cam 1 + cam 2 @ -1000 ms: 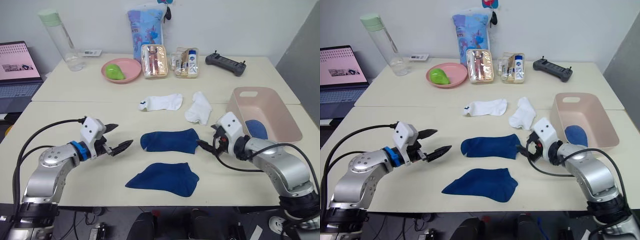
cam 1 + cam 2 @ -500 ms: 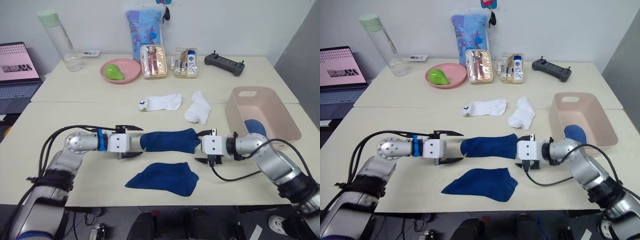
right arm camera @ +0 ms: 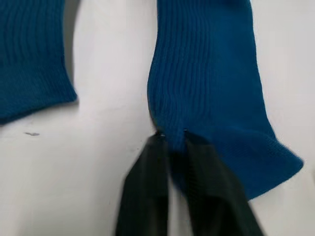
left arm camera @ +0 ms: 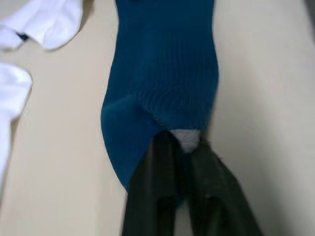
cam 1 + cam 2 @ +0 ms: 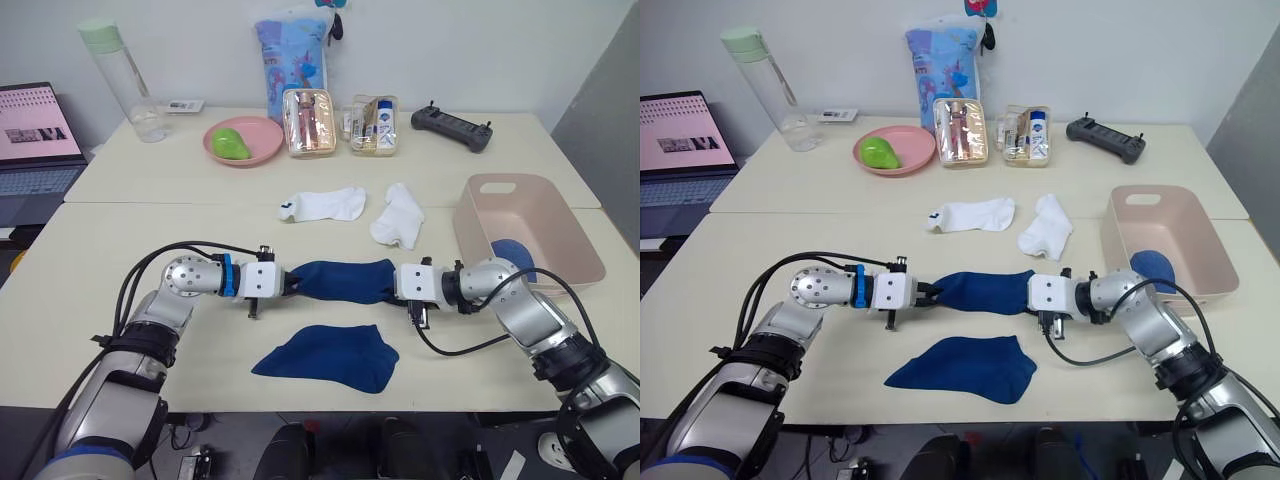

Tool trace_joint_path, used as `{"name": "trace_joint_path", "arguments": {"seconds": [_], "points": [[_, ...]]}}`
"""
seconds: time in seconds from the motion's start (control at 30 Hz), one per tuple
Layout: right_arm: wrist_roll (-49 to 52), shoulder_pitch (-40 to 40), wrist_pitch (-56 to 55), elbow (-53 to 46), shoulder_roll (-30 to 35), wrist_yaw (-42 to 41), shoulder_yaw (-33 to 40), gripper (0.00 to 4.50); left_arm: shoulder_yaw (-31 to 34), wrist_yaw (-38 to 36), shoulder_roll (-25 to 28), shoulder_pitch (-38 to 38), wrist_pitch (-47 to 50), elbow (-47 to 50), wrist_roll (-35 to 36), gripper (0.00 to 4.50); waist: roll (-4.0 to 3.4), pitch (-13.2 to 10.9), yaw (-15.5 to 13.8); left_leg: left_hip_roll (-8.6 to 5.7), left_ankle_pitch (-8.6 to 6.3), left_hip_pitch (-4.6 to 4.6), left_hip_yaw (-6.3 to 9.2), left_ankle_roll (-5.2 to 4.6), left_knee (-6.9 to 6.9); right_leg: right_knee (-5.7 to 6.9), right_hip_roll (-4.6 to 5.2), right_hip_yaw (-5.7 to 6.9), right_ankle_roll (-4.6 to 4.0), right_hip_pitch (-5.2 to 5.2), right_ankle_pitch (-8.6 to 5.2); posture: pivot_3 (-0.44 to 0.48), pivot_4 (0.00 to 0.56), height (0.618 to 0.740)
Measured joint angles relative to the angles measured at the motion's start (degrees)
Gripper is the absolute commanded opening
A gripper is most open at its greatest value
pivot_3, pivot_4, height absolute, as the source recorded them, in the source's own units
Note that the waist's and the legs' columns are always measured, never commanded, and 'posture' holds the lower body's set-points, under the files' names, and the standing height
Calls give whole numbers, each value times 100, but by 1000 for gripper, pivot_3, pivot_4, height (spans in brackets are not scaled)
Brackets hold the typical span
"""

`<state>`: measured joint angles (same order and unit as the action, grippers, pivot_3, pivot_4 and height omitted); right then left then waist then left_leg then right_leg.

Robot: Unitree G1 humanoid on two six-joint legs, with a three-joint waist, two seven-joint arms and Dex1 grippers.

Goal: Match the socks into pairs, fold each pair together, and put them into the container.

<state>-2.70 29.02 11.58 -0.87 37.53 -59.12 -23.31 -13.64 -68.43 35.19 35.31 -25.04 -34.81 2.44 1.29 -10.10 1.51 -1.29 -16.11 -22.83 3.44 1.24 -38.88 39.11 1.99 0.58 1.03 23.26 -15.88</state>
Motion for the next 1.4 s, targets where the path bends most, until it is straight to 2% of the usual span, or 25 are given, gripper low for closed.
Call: {"name": "trace_joint_path", "arguments": {"seconds": [0.13,0.23,0.3,0.37,0.43,0.57,0.63,0.73,0.93,1.03,1.13,1.3,1.4], "points": [[497,-317,1034,-657,-26,4,365,0,205,-362,217,-376,1675,1112,688,18,-2,-1,19,2,1,-1,10,1,1,1,0,-4,-1,0,-1,0,150,733],[1155,-491,2336,-1396,-46,65,821,0,413,-585,655,-605,3642,2047,1478,18,-3,-2,35,5,0,-1,19,1,1,3,-3,-2,-1,-2,-1,0,150,733],[1828,-507,3596,-1922,-159,180,1242,0,540,-863,1175,-709,5070,2527,2055,18,-3,-2,46,5,0,2,21,1,3,6,-5,-2,-2,-2,-2,0,150,733],[2441,-428,4782,-2244,-386,338,1580,0,667,-981,1416,-719,6048,2744,2450,18,-4,-2,31,4,0,3,26,1,3,4,-5,3,-3,-6,-3,0,150,733],[2984,-150,6120,-2354,-760,560,1933,0,701,-961,1426,-611,7045,2789,2816,18,-4,-2,26,-2,0,2,27,0,2,6,-5,1,-3,-8,-2,0,150,733],[3454,254,7732,-2278,-1316,1072,2480,0,626,-899,1381,-291,8345,2754,3155,18,-2,-2,8,-5,0,-1,30,0,1,1,-5,3,-2,-7,-3,0,150,733],[3406,396,7985,-1913,-1584,1555,2561,0,490,-766,1171,83,8623,2436,3095,18,-4,-1,5,-7,0,3,25,0,2,4,-5,1,-2,-8,-3,0,150,733],[3070,677,7931,-1250,-1759,2139,2482,0,202,-558,708,635,8487,1614,2730,18,-4,-1,14,-9,1,2,9,1,1,18,-5,-2,-3,5,-2,0,150,733],[2815,1078,7146,-231,-1629,2417,2064,0,-121,-373,80,1373,7649,195,1943,18,-3,-2,40,-1,1,-5,-17,1,3,24,-4,-12,-3,27,-3,0,150,733],[2713,1224,6696,122,-1548,2415,1875,729,-183,-482,-58,1603,7334,-278,1712,0,-2,-2,49,-1,1,-5,-26,1,2,32,-3,-16,-3,33,-3,0,150,733],[2644,1400,6258,212,-1351,2330,1780,1713,-178,-641,-73,1807,7189,-598,1593,611,-2,-2,45,-1,1,-6,-27,1,1,35,-3,-15,-3,35,-3,0,150,733],[2589,1350,5468,-218,-547,1907,1633,3455,167,-866,241,1894,7276,-739,1577,2179,-2,-3,44,0,1,-10,-25,0,2,29,-3,-14,-2,37,-4,0,150,733],[2682,1095,5397,-663,-472,1898,1799,4490,559,-805,419,1876,7479,-714,1666,3138,-1,-2,47,2,1,-9,-22,0,2,35,-3,-14,-2,37,-4,0,150,733]]}}
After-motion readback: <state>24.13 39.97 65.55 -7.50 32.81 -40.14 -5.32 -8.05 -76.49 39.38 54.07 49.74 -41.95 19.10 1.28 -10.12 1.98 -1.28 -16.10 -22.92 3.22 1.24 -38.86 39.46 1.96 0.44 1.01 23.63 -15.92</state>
